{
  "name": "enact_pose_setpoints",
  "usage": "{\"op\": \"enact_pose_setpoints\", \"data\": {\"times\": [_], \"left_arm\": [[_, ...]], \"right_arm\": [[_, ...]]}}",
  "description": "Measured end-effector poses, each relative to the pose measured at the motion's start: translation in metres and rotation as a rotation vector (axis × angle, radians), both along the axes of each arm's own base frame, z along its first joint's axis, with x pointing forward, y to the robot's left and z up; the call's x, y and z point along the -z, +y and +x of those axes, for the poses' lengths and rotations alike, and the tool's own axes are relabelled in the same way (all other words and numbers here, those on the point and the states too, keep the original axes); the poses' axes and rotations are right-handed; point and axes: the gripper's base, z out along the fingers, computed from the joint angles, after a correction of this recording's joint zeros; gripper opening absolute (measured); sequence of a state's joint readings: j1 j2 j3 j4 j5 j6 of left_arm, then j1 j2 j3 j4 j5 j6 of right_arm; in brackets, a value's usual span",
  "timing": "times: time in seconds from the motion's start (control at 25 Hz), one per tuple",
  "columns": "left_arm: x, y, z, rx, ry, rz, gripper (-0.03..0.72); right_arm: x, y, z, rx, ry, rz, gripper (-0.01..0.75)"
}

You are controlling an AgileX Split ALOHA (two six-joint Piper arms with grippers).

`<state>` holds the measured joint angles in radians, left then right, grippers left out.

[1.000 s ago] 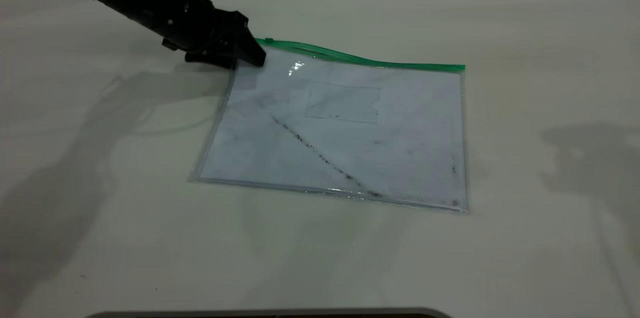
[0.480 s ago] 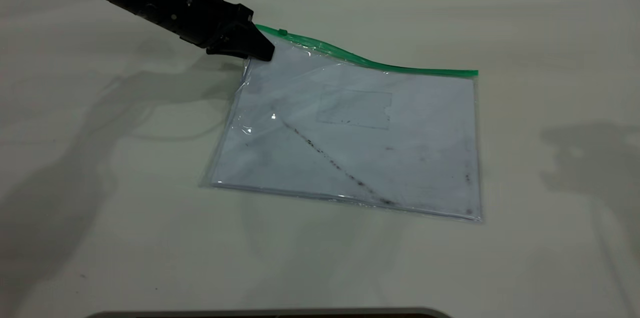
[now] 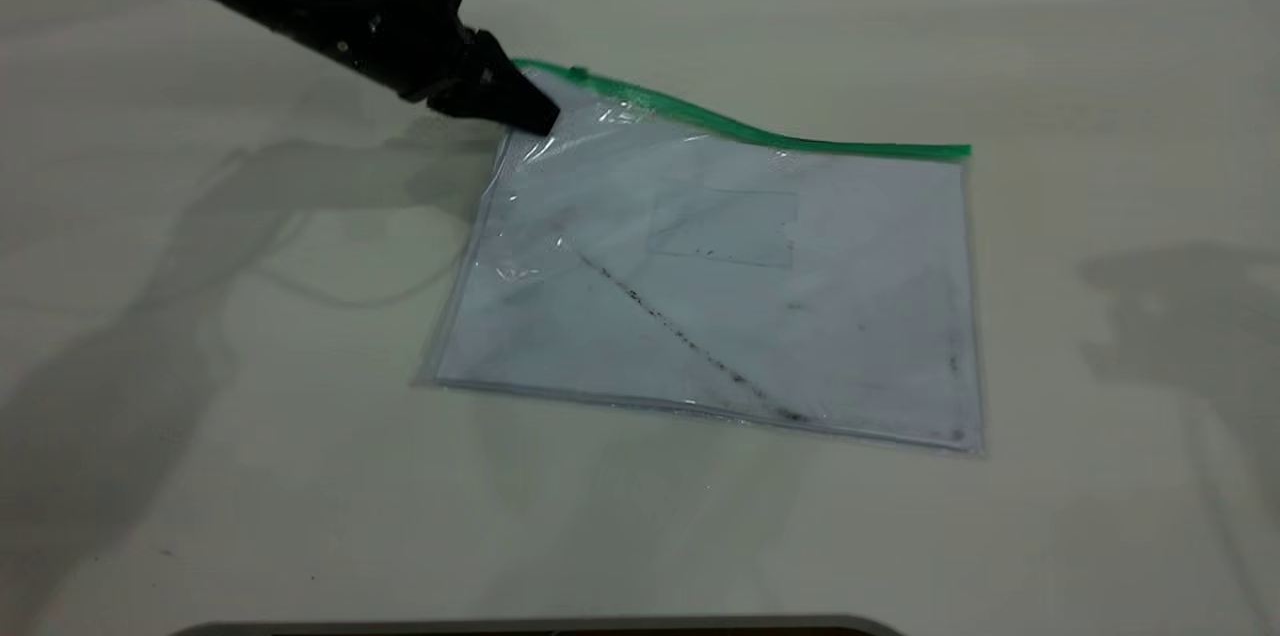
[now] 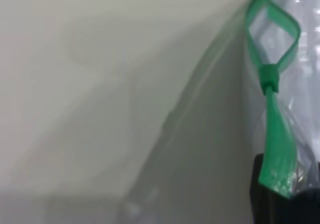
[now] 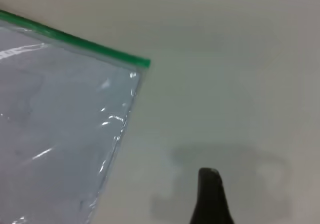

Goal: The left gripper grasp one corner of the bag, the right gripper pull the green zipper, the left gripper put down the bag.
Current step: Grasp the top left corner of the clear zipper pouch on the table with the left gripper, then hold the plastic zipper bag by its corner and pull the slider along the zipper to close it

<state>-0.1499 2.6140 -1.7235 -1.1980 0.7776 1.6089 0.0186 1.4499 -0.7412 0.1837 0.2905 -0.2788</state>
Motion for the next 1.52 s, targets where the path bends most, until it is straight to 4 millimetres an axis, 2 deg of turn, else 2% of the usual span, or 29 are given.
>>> {"op": "enact_pose_setpoints", "data": {"times": [0.16, 0.28, 0.52, 0.68, 0.88, 1.2, 1.36, 1.52], "left_arm": [[-0.025, -0.006, 0.008, 0.242, -0.120, -0.038, 0.053], [-0.047, -0.007, 0.013, 0.413, -0.171, -0.041, 0.053], [-0.078, -0.005, 0.029, 0.539, -0.292, 0.041, 0.053], [-0.083, -0.009, 0.030, 0.591, -0.321, 0.092, 0.053], [-0.081, -0.032, 0.022, 0.658, -0.322, 0.111, 0.053], [-0.079, -0.079, 0.001, 0.802, -0.347, 0.133, 0.053], [-0.080, -0.092, -0.005, 0.850, -0.373, 0.125, 0.053], [-0.080, -0.100, -0.008, 0.868, -0.383, 0.125, 0.053]], "right_arm": [[-0.002, 0.002, 0.002, -0.042, -0.036, -0.034, 0.578], [-0.004, 0.012, 0.004, -0.100, -0.076, -0.058, 0.578], [-0.006, 0.039, 0.005, -0.198, -0.125, -0.065, 0.578], [-0.004, 0.056, 0.019, -0.253, -0.115, -0.065, 0.578], [0.004, 0.081, 0.046, -0.320, -0.073, -0.065, 0.578], [0.045, 0.127, 0.076, -0.462, 0.010, -0.103, 0.578], [0.065, 0.143, 0.086, -0.513, 0.038, -0.120, 0.578], [0.078, 0.152, 0.095, -0.531, 0.054, -0.125, 0.578]]}}
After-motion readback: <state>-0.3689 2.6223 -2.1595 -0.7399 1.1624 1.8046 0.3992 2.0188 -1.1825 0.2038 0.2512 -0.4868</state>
